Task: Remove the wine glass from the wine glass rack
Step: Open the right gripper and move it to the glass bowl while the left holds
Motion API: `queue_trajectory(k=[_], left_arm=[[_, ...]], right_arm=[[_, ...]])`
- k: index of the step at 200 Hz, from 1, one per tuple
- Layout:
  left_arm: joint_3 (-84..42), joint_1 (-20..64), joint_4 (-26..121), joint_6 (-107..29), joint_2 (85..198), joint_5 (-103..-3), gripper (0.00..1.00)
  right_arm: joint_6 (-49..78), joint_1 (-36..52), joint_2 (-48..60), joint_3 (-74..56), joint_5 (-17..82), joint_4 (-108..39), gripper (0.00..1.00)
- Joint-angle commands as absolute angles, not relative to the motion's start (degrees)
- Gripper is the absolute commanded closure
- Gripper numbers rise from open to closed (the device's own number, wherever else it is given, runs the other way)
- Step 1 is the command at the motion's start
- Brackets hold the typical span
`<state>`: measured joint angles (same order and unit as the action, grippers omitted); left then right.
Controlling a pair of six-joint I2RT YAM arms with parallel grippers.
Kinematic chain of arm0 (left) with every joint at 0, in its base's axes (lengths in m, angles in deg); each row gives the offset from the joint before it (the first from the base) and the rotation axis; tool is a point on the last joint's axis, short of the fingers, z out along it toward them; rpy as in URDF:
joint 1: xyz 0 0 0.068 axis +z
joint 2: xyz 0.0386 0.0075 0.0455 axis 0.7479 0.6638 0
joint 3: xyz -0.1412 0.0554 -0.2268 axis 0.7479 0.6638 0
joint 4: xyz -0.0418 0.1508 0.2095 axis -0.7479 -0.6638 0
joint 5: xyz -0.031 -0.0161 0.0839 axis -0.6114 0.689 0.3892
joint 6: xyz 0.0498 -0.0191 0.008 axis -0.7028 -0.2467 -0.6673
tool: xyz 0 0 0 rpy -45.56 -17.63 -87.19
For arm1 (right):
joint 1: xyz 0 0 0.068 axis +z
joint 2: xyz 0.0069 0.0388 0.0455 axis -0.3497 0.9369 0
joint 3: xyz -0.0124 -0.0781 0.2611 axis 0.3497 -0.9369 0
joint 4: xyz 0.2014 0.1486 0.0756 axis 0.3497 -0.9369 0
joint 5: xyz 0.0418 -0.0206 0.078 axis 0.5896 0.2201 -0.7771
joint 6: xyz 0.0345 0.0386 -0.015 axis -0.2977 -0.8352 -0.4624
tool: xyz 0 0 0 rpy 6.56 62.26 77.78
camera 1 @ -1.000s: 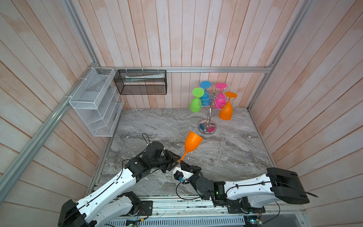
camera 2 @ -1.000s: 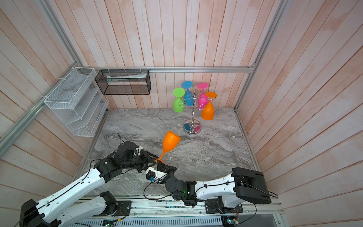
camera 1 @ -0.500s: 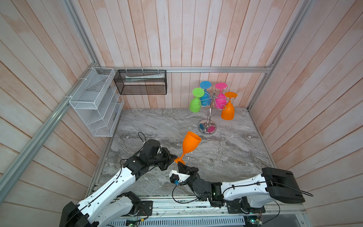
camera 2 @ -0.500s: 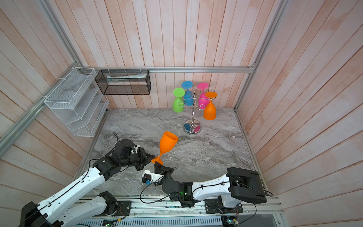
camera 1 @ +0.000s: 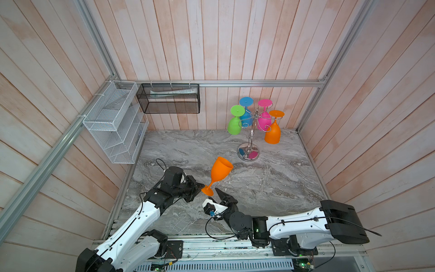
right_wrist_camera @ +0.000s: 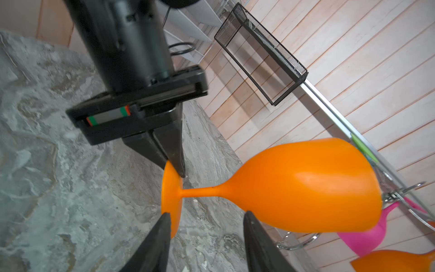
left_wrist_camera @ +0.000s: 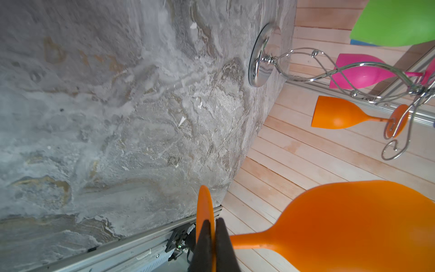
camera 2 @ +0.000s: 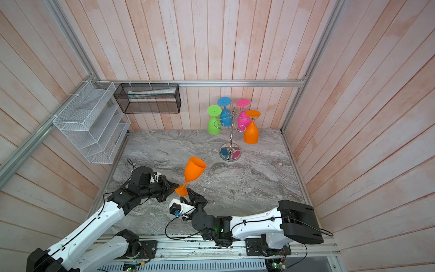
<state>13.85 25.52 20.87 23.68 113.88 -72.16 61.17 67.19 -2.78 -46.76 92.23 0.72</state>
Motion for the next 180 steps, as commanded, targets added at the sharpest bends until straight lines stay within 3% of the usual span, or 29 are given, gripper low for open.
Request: queue_trajectory(k=[1, 96, 180], left_arm=[[15.2, 28.5, 25.8, 16.5, 113.4, -76.8, 1.00], [21.4, 38.9, 37.1, 1.6, 114.5, -89.7, 1.00], [23.2, 39.1, 38.7, -4.3, 113.2, -91.5, 1.00]], right_arm=[[50.7, 67.3, -8.2, -48.3, 88.0, -2.4, 0.38], [20.3, 61.7, -23.5, -42.9, 81.3, -25.6, 0.41], [15.8, 59.8, -17.8, -24.8, 75.2, -42.6, 0.49]])
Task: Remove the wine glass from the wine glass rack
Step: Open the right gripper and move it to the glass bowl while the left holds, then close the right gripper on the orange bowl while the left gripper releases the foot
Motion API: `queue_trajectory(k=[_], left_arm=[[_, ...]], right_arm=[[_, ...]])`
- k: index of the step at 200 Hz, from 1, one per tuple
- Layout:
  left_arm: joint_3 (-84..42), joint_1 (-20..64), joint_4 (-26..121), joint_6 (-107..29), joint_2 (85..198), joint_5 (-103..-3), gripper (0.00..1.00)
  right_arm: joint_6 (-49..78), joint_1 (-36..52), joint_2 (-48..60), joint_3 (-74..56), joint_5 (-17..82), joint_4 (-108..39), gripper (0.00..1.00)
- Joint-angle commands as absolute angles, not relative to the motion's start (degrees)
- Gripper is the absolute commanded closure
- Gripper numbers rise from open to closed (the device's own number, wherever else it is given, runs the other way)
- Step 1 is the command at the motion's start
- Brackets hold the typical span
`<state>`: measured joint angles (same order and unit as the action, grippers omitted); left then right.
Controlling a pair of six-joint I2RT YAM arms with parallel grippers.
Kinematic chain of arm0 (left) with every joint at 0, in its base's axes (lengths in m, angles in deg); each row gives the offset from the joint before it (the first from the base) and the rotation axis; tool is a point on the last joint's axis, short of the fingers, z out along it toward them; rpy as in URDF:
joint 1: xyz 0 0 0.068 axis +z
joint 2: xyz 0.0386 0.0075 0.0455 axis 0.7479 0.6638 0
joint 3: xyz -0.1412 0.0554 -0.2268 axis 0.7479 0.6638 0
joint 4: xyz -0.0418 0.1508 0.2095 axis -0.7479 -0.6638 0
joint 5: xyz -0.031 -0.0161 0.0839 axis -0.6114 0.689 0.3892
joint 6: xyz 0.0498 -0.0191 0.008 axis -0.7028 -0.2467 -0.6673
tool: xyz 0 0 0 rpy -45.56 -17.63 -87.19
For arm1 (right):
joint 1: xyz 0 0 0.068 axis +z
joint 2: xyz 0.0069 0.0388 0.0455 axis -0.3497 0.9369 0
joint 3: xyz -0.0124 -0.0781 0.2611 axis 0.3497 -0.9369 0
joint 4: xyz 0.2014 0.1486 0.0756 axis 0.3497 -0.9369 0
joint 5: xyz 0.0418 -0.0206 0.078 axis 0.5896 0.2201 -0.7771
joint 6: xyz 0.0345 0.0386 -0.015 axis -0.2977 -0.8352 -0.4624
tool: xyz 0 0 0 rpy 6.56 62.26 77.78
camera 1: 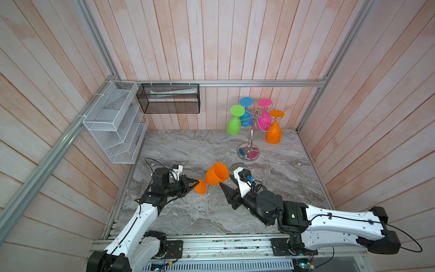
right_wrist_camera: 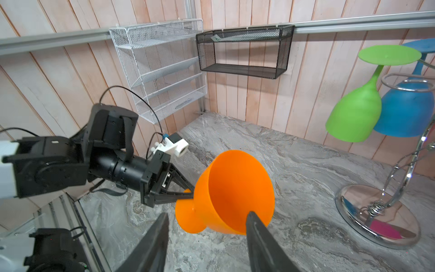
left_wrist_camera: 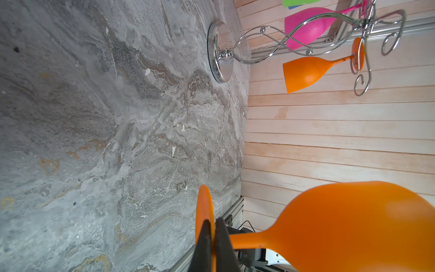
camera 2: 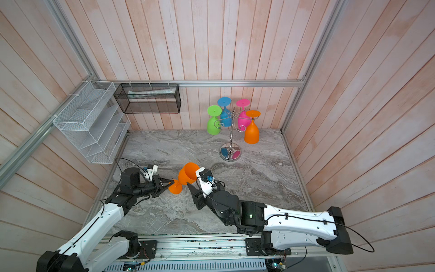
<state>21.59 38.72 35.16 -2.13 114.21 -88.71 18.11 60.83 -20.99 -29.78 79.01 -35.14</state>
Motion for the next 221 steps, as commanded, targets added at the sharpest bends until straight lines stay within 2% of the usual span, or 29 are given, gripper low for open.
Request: queue_trajectory(k=[1, 27, 95, 134, 221], left_arm=[[23.2, 39.1, 38.7, -4.3, 113.2, -91.6, 1.00], [23.4, 39.2, 39.0, -4.9, 111.4, -91.8, 1.00], [26.4, 40.0, 41.0, -4.0, 109.6, -93.5, 1.00], [27.1, 42.6, 41.9, -3.7, 109.4, -96.0, 1.00], [32.0, 47.1, 50.0, 3.9, 109.0, -100.9, 1.00]], right_arm=[[15.8, 59.7, -17.6, -24.5, 75.1, -42.7, 0.49], [13.1, 57.3, -13.4, -18.4, 69.3, -47.5, 0.55], [8.1, 53.2, -6.4, -9.3, 62.2, -54.9, 0.59], [7.2, 53.0, -1.9, -6.2, 61.2, -56.8, 0.65], [5.2, 53.0, 2.6, -2.7, 61.8, -56.0, 0.70]])
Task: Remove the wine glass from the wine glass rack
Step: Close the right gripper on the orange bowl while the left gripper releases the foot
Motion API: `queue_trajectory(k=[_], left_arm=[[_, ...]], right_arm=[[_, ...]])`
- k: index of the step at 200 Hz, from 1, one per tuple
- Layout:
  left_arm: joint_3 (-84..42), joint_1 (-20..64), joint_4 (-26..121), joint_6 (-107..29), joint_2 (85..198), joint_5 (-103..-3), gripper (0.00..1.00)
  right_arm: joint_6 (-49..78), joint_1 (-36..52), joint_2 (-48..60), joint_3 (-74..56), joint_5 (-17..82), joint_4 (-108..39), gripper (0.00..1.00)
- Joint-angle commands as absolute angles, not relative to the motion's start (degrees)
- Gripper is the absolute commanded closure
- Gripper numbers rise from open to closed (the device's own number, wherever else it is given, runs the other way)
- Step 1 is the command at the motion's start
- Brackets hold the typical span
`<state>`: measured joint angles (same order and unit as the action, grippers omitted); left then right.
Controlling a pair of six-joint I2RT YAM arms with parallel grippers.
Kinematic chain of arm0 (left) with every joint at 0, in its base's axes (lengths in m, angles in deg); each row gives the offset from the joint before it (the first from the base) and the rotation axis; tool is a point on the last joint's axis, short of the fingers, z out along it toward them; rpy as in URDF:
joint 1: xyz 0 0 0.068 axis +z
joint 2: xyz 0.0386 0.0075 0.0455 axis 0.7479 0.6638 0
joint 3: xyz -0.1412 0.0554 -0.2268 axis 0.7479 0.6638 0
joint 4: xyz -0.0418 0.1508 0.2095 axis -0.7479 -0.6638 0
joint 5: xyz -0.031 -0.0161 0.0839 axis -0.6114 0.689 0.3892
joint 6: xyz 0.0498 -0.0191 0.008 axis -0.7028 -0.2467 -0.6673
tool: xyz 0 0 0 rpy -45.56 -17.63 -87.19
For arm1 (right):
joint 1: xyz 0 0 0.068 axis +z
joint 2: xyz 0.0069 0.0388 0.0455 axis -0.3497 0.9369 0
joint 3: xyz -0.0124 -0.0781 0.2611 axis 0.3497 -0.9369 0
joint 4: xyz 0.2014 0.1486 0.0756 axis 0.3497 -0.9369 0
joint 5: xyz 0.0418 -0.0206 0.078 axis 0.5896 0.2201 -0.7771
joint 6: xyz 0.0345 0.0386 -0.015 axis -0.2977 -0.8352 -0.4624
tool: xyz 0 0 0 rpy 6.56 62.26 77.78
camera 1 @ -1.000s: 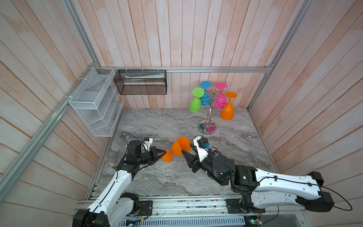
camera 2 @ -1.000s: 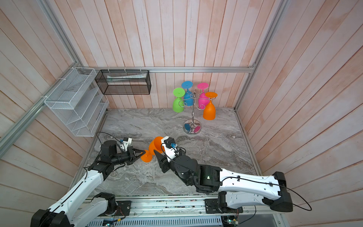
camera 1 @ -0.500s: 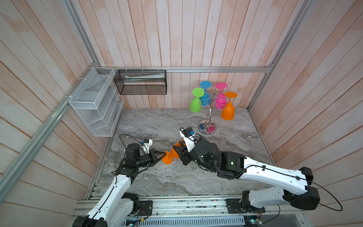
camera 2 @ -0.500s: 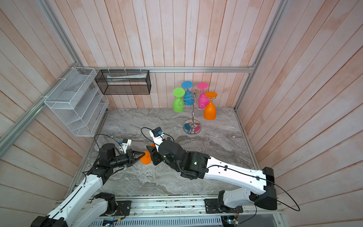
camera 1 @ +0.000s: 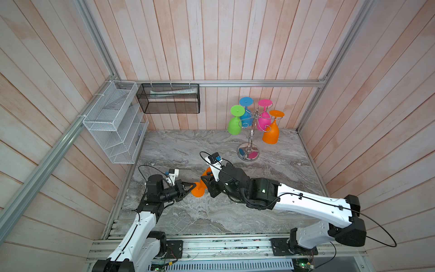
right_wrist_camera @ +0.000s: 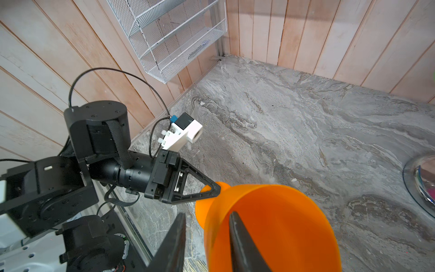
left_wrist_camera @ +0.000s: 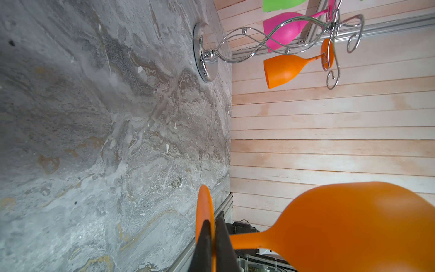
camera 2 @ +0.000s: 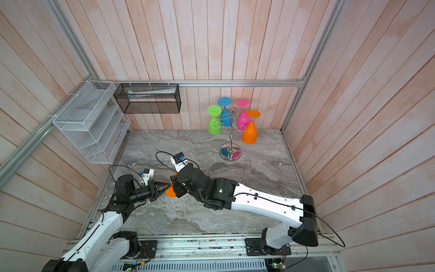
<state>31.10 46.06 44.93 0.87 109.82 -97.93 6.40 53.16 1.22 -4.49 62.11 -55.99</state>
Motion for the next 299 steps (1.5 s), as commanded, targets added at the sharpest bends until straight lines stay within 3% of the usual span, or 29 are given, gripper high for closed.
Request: queue_trajectory(k=[1, 57, 95, 136, 154, 171, 206, 239, 299], left_arm=[[32.0, 47.2, 50.1, 4.0, 108.9, -100.9, 1.00], [33.5, 48.0, 53.0, 8.1, 106.7, -101.2, 1.00], [34.8, 48.3, 54.3, 9.9, 106.3, -101.1, 1.00], [33.6, 48.7, 50.5, 7.6, 106.4, -100.3, 1.00], [32.6, 48.8, 47.3, 5.3, 106.4, -99.6, 0.77], [31.1, 48.9, 43.0, 2.2, 106.4, -98.1, 0.45], [29.3, 49.1, 37.0, -3.1, 106.9, -95.0, 0.14], [27.4, 49.2, 32.9, -7.4, 109.3, -93.2, 0.00], [24.8, 49.2, 28.4, -13.8, 110.1, -89.4, 0.00]], right_arm=[[5.2, 53.0, 2.7, -2.7, 61.7, -55.9, 0.70], [6.3, 53.0, 6.7, 0.7, 60.6, -55.8, 0.77], [7.4, 52.8, 8.7, 2.9, 60.6, -56.4, 1.00], [7.4, 51.2, 10.3, 5.5, 61.0, -58.4, 1.00], [7.2, 49.8, 10.5, 6.4, 60.7, -59.4, 1.00], [7.0, 47.9, 10.6, 7.7, 60.4, -60.8, 1.00], [7.4, 43.8, 11.4, 9.4, 59.1, -62.9, 1.00], [8.4, 39.3, 14.7, 13.1, 57.7, -65.1, 1.00], [11.5, 34.0, 30.5, 31.1, 55.6, -74.7, 1.00]])
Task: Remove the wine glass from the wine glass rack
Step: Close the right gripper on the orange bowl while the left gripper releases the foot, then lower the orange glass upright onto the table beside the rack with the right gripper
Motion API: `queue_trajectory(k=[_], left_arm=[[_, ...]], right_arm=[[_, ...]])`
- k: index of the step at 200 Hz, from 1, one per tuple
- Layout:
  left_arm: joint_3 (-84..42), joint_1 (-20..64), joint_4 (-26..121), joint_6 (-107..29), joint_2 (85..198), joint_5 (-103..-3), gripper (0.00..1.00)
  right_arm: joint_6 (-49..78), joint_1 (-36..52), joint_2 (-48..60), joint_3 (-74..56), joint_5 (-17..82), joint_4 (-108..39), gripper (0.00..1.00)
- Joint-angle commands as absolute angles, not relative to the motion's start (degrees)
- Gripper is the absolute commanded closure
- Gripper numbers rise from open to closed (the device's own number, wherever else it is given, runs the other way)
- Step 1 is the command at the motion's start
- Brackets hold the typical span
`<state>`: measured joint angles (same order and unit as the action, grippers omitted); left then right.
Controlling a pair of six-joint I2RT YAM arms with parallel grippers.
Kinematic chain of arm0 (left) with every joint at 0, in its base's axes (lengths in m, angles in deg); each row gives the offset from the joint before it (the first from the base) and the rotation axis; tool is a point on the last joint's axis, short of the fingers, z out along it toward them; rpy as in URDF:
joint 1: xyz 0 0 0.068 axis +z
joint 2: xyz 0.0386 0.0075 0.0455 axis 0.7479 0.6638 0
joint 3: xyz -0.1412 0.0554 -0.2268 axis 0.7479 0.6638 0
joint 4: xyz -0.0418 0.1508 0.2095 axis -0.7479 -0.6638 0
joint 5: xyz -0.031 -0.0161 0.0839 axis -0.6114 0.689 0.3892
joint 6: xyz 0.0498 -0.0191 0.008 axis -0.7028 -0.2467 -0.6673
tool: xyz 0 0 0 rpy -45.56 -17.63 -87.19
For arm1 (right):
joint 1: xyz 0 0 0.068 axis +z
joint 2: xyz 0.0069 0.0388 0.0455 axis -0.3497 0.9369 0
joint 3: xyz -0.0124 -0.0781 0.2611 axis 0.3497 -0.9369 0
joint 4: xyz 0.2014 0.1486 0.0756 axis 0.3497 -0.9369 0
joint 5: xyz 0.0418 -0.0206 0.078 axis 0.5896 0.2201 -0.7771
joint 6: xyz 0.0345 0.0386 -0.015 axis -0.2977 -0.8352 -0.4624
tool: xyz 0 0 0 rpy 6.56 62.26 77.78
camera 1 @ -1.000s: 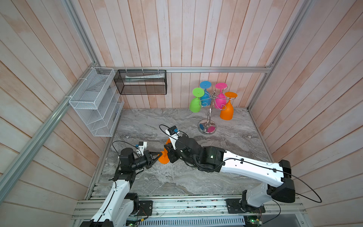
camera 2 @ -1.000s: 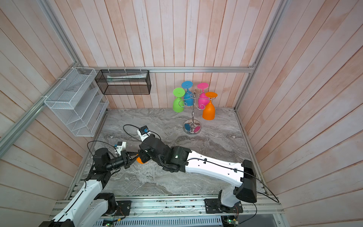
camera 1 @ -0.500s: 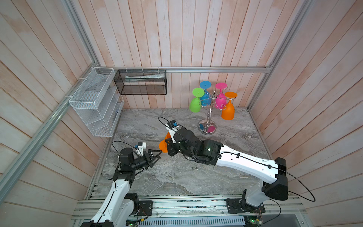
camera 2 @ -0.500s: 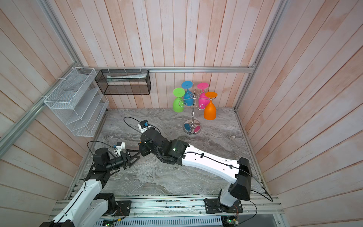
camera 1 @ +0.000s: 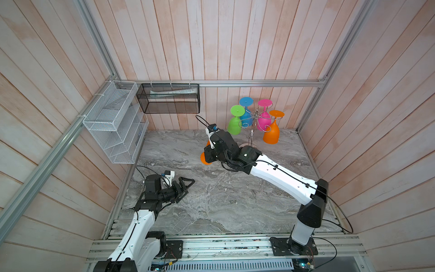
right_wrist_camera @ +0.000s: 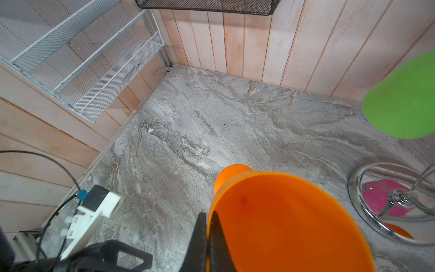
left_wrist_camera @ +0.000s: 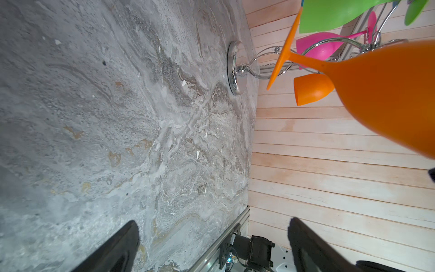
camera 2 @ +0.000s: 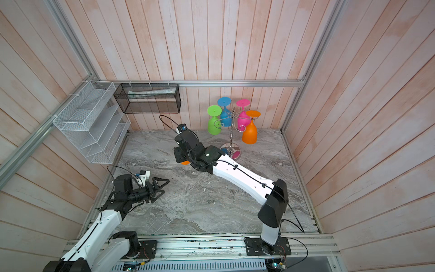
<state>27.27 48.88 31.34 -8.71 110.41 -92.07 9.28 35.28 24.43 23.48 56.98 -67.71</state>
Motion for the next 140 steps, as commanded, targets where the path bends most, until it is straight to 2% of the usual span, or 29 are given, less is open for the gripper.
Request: queue_trajectory(k=[1, 89, 140], left_arm=[[24.7, 49.2, 28.3, -13.9, 110.1, -89.3, 0.00], [24.8, 49.1, 28.2, -16.6, 109.5, -87.9, 0.00], [25.8, 48.4, 29.7, -16.5, 109.3, -89.5, 0.01]], right_arm=[[11.6, 33.9, 30.8, 31.1, 55.6, -75.0, 1.00], [14.7, 28.6, 53.1, 61.5, 46.5, -85.7, 1.00], [14.7, 26.4, 56.6, 62.7, 45.2, -82.9, 1.00]])
